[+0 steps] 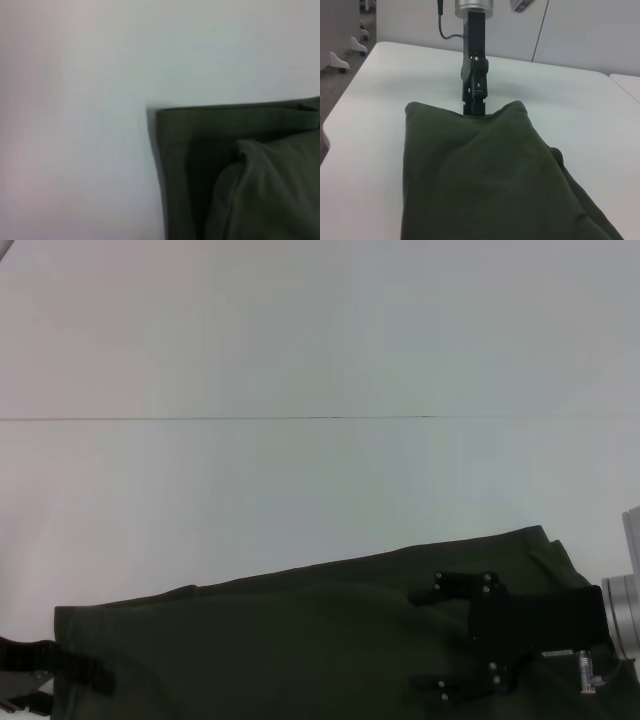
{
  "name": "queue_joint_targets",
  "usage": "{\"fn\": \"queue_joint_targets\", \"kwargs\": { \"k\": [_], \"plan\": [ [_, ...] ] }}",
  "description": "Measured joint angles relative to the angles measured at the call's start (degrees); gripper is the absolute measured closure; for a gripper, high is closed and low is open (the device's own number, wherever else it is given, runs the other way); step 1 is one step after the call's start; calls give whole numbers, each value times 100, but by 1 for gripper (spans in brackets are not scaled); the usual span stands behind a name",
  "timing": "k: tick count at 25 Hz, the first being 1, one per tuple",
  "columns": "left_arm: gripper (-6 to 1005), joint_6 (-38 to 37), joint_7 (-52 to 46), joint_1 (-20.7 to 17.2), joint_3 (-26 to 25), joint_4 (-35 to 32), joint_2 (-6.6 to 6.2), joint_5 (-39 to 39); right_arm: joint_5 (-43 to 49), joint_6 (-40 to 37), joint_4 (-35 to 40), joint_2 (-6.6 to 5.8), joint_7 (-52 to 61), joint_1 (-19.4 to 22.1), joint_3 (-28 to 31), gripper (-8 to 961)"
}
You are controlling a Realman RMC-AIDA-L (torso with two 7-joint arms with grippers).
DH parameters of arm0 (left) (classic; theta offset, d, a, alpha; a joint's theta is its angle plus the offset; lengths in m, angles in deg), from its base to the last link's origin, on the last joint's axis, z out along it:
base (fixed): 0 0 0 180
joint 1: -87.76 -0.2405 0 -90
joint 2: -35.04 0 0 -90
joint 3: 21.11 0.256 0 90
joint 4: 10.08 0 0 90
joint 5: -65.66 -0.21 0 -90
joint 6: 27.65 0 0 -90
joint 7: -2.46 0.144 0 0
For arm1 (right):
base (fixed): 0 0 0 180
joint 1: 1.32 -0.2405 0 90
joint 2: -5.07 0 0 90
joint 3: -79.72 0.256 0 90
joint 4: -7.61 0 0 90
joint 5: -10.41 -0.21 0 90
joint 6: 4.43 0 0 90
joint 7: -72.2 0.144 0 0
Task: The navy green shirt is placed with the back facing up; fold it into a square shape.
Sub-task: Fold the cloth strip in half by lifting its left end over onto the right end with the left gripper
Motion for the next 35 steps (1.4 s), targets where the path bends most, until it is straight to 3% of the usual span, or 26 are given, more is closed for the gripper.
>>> {"fn": "queue_joint_targets", "kwargs": {
  "k": [35],
  "plan": [
    [182,-85,126,440,6,508,49,91,-5,25,9,0,4,7,19,28]
  ]
}}
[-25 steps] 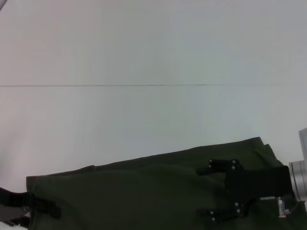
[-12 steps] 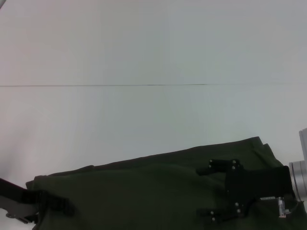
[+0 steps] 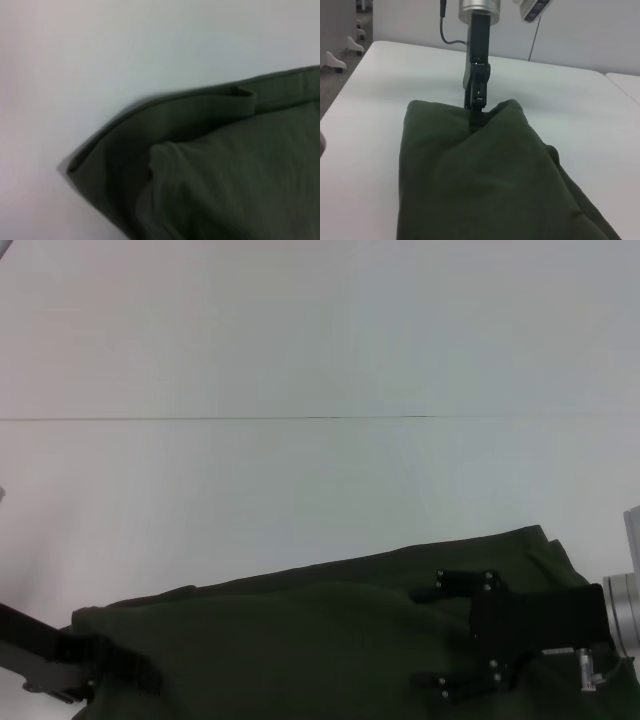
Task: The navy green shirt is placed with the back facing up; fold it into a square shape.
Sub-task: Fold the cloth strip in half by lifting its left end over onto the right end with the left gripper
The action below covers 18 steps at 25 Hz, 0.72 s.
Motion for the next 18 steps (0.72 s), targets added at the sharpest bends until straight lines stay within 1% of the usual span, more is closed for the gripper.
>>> {"fn": "queue_joint_targets", "kwargs": {
  "k": [4,7,13,18],
  "plan": [
    [185,-18,-7,24,-1,-26,10,32,0,-14,0,-8,2,-8,43,28],
    [384,-7,8,73,34,-15,24,9,0,-19,1,-9,4,-10,50,28],
    [625,62,-35,83,155,15,28,-38,0,-15,0,-9,5,-13,51,29],
    [742,40,-42,72,156,10,8,-46,0,-23,0,-9,5,-14,51,29]
  ]
}}
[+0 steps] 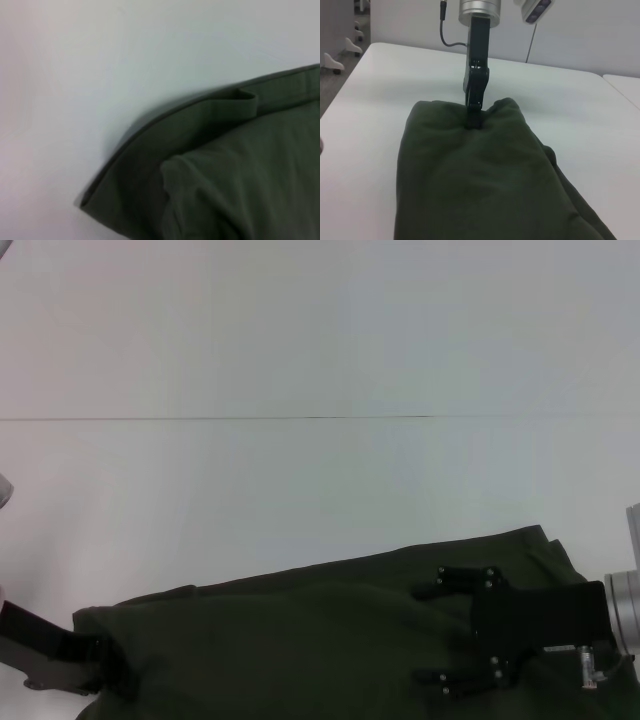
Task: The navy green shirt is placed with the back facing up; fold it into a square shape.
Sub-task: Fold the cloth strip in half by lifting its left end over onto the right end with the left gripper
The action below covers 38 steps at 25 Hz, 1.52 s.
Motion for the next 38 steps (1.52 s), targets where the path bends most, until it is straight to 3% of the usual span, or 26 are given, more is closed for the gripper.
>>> {"fn": "queue_joint_targets", "kwargs": {
  "k": [5,10,17,28,34,36,38],
  "plan": [
    [859,-49,38,3,16,-8,-8,-5,0,-7,64,25,5,24,0,29],
    [884,-68,107,26,86,-30,-31,6,-1,-18,66,30,8,36,0,28],
    [889,-107,157,77,38,-48,-157,42,-74,-7,70,38,9,49,0,33],
    [890,-45,283,121,27,-130,-237,36,-114,-149,71,29,182,56,-150,96],
    [890,-45,302,109,-62,-224,-327,32,-140,-123,70,38,601,-33,-308,325],
    [890,-48,335,138,-91,-224,-372,28,-203,-131,71,44,582,-29,-323,574],
    [890,-69,358,169,-121,-242,-426,12,-262,-137,58,46,583,-31,-331,652]
  ]
}}
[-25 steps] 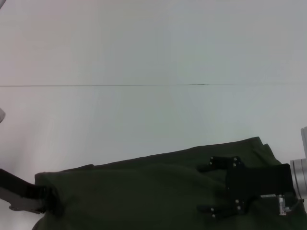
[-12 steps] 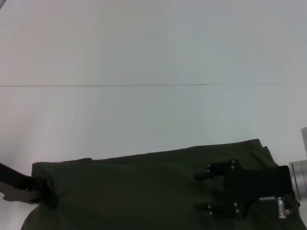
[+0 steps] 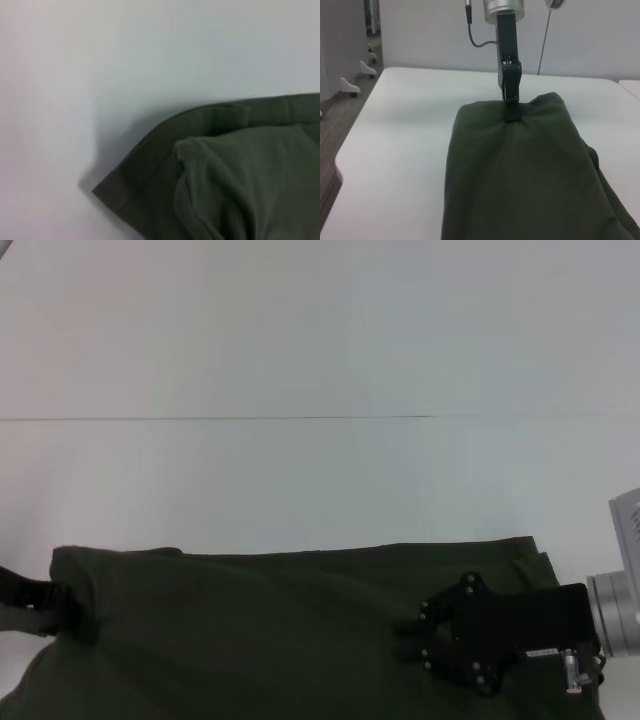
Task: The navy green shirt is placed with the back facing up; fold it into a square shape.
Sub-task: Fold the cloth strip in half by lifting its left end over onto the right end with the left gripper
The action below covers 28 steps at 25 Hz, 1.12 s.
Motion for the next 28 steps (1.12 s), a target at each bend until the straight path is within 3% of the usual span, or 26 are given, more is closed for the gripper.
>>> {"fn": "queue_joint_targets", "kwargs": {
  "k": [4,8,15,23,28],
  "plan": [
    [890,-26,2,47,-18,-69,-125,-51,-80,24,-52,13,8,-25,-20,808],
    [889,-94,-2,141,-86,-170,-273,-226,-396,218,-187,16,3,-82,-278,861],
    [889,-647,-62,521,-434,-287,-565,-412,-1263,1174,-384,27,20,-251,-1537,954],
    [890,-1271,-57,866,-776,-444,-834,-401,-2467,2341,-760,72,89,-709,-3034,954],
    [890,-1634,-57,1013,-954,-694,-1058,-388,-2816,2904,-822,79,368,-902,-3651,953]
  ]
}}
